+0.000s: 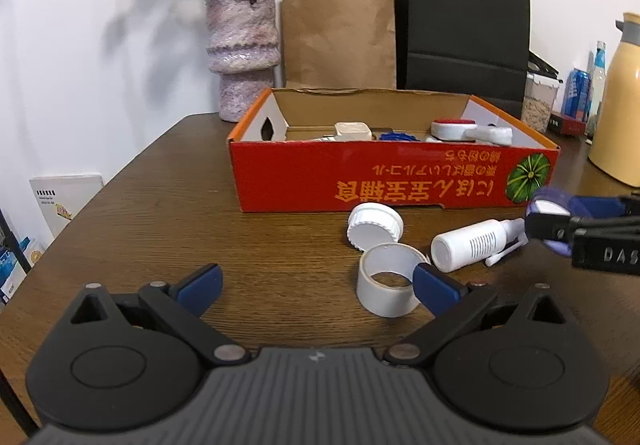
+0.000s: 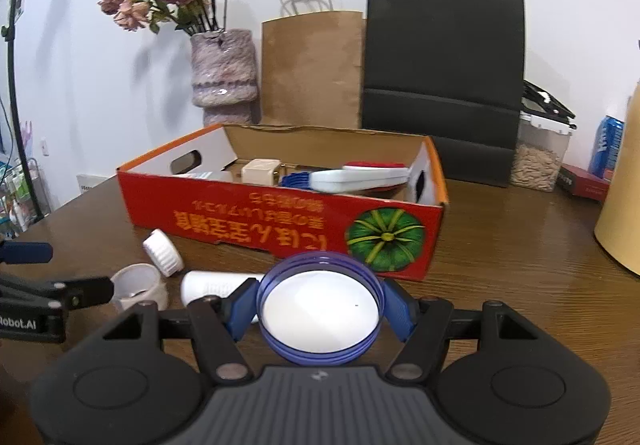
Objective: Organize rigid objects
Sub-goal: 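Grasp the white tape roll with the left tool while the right tool holds the lid, then carry the tape roll and jar lid over the red box with both tools, then open both tools to drop the lid and tape roll into the box, then withdraw both tools from the box toward the white spray bottle, then lower the right tool toward the white ribbed cap beside the spray bottle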
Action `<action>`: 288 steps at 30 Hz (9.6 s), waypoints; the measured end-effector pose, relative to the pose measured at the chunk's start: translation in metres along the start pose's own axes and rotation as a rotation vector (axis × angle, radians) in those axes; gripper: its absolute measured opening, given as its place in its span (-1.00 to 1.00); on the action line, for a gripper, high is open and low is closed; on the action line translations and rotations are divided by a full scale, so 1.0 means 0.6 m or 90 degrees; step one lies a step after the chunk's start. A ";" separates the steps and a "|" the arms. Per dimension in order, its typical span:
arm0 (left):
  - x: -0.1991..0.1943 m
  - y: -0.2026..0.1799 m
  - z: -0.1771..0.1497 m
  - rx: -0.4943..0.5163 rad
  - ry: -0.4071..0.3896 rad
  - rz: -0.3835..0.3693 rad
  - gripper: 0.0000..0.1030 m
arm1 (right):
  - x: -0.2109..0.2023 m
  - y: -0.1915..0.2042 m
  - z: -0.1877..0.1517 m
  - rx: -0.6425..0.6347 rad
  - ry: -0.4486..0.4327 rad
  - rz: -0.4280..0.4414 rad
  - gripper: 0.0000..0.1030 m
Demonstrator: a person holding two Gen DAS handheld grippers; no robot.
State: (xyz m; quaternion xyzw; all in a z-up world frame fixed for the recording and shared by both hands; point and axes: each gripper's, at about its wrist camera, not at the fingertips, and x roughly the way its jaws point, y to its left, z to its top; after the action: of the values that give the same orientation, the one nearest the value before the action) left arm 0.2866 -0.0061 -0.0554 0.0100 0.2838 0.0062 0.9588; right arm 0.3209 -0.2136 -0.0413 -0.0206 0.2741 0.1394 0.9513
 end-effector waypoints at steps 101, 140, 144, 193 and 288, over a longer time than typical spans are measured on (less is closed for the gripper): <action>0.052 -0.044 0.184 -0.062 -0.146 0.001 -0.14 | 0.040 -0.009 0.126 0.006 -0.147 -0.035 0.27; 0.194 -0.036 0.233 -0.029 -0.116 0.026 -0.06 | 0.191 -0.037 0.164 -0.014 -0.094 -0.042 0.27; 0.189 -0.032 0.233 -0.036 -0.131 0.040 0.93 | 0.191 -0.042 0.163 -0.002 -0.087 -0.044 0.60; 0.071 -0.022 0.172 -0.055 -0.127 0.016 1.00 | 0.053 -0.021 0.100 -0.004 -0.100 -0.083 1.00; -0.006 0.082 0.050 -0.041 -0.064 0.050 1.00 | 0.118 0.078 0.021 0.019 0.113 -0.030 0.74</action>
State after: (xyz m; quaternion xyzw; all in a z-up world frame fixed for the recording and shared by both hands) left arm 0.2994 0.0427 -0.0270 -0.0098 0.2345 0.0523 0.9706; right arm 0.3719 -0.1491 -0.0660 -0.0254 0.3591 0.1102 0.9264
